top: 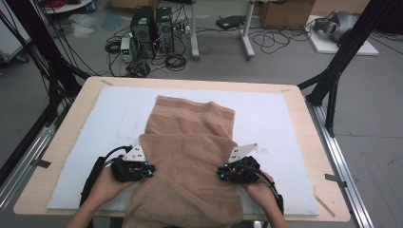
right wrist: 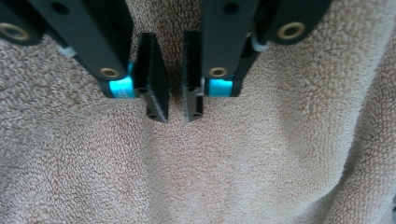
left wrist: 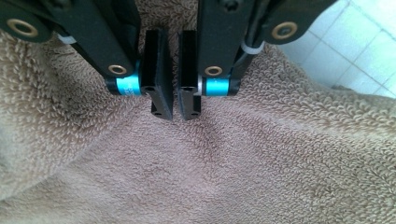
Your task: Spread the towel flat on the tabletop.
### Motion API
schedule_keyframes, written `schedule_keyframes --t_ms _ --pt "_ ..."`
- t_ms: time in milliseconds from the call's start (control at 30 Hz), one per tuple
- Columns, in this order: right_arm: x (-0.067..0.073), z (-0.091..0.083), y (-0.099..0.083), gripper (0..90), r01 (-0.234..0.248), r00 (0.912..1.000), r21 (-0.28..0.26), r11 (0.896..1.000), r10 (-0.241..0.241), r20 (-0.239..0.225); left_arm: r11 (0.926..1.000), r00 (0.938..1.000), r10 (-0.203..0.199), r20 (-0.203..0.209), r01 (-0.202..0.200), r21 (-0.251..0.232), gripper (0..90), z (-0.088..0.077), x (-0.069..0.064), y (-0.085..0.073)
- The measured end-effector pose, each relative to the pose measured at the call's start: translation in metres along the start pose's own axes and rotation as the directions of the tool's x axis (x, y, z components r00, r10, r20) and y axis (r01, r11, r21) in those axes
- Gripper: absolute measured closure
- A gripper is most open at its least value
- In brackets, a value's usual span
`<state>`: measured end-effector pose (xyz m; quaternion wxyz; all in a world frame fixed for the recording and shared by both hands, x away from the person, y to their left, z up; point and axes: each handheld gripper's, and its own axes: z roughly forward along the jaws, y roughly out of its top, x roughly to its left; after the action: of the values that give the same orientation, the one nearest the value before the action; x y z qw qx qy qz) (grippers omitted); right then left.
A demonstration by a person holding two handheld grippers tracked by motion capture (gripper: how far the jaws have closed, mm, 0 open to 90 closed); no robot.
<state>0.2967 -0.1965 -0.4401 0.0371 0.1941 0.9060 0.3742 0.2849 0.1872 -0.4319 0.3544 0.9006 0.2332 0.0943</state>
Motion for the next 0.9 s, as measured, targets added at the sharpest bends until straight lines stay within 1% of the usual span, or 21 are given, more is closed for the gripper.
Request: schedule_keyframes --t_ms 33,67,100,133,200,233,267,300,400,433,567,633,667,700,733,767,800,833,867,900 --pt "0.001 0.000 0.001 84.3 0.003 1.0000 0.003 1.000 -0.003 0.000 1.0000 1.0000 0.001 0.005 -0.001 -0.002 85.2 -0.002 -0.001 0.000" --pt "0.003 0.000 0.001 84.6 -0.001 1.0000 0.001 1.000 0.001 -0.009 0.9999 0.9999 0.002 0.010 -0.002 -0.012 85.3 -0.005 -0.003 -0.001" --pt "0.005 -0.001 0.001 84.7 0.005 0.9998 0.000 1.000 -0.005 -0.020 0.9999 0.9998 0.014 0.015 -0.013 -0.011 85.3 -0.007 -0.003 -0.002" --pt "0.007 -0.002 0.001 84.7 0.008 0.9996 0.000 1.000 -0.007 -0.027 0.9998 0.9998 0.014 0.014 -0.014 -0.013 85.3 -0.010 -0.005 -0.003" --pt "0.013 -0.004 0.000 84.7 0.020 0.9991 -0.002 1.000 -0.020 -0.038 0.9998 0.9997 0.013 0.021 -0.012 -0.017 85.4 -0.016 -0.006 -0.006" --pt "0.016 -0.005 0.000 84.7 0.033 0.9985 -0.009 0.999 -0.034 -0.043 0.9995 0.9996 0.015 0.024 -0.014 -0.027 85.4 -0.019 -0.008 -0.007" --pt "0.020 -0.007 0.000 84.7 0.030 0.9983 -0.013 0.999 -0.030 -0.050 0.9992 0.9995 0.018 0.026 -0.017 -0.036 85.5 -0.023 -0.010 -0.008" --pt "0.024 -0.010 0.000 84.7 0.041 0.9977 -0.023 0.999 -0.043 -0.052 0.9989 0.9994 0.022 0.028 -0.021 -0.042 85.5 -0.026 -0.012 -0.009" --pt "0.036 -0.016 0.002 84.7 0.063 0.9959 -0.042 0.997 -0.066 -0.063 0.9979 0.9988 0.042 0.024 -0.041 -0.051 85.5 -0.034 -0.020 -0.013" --pt "0.040 -0.017 0.002 84.7 0.069 0.9957 -0.045 0.997 -0.071 -0.060 0.9974 0.9987 0.043 0.026 -0.041 -0.059 85.6 -0.037 -0.024 -0.015" --pt "0.056 -0.026 0.002 84.6 0.095 0.9923 -0.061 0.994 -0.099 -0.074 0.9950 0.9975 0.053 0.046 -0.049 -0.087 85.6 -0.049 -0.038 -0.020" --pt "0.064 -0.032 0.003 83.7 0.105 0.9897 -0.076 0.992 -0.112 -0.089 0.9930 0.9957 0.075 0.054 -0.070 -0.095 85.6 -0.058 -0.046 -0.021" --pt "0.068 -0.036 0.004 81.6 0.113 0.9878 -0.084 0.990 -0.121 -0.099 0.9919 0.9945 0.089 0.056 -0.083 -0.096 85.2 -0.061 -0.048 -0.021" --pt "0.070 -0.038 0.005 78.8 0.116 0.9879 -0.091 0.989 -0.124 -0.093 0.9901 0.9940 0.100 0.044 -0.095 -0.104 84.0 -0.065 -0.050 -0.020" --pt "0.072 -0.043 0.006 76.4 0.113 0.9886 -0.109 0.988 -0.123 -0.088 0.9899 0.9954 0.091 0.029 -0.087 -0.112 78.8 -0.066 -0.050 -0.019" --pt "0.072 -0.046 0.008 74.4 0.114 0.9889 -0.117 0.987 -0.124 -0.082 0.9904 0.9965 0.083 0.013 -0.081 -0.112 72.3 -0.068 -0.048 -0.018" --pt "0.070 -0.049 0.010 72.0 0.115 0.9906 -0.127 0.985 -0.123 -0.060 0.9898 0.9970 0.077 0.011 -0.075 -0.121 70.2 -0.068 -0.045 -0.017" --pt "0.068 -0.050 0.011 70.6 0.109 0.9922 -0.126 0.986 -0.116 -0.048 0.9891 0.9976 0.069 0.004 -0.068 -0.131 69.5 -0.067 -0.041 -0.016" --pt "0.064 -0.052 0.013 68.7 0.111 0.9931 -0.126 0.986 -0.115 -0.026 0.9886 0.9982 0.061 -0.002 -0.060 -0.138 67.4 -0.066 -0.037 -0.015" --pt "0.059 -0.052 0.014 67.3 0.110 0.9938 -0.122 0.986 -0.111 -0.002 0.9883 0.9987 0.048 -0.017 -0.050 -0.144 66.3 -0.062 -0.031 -0.013"
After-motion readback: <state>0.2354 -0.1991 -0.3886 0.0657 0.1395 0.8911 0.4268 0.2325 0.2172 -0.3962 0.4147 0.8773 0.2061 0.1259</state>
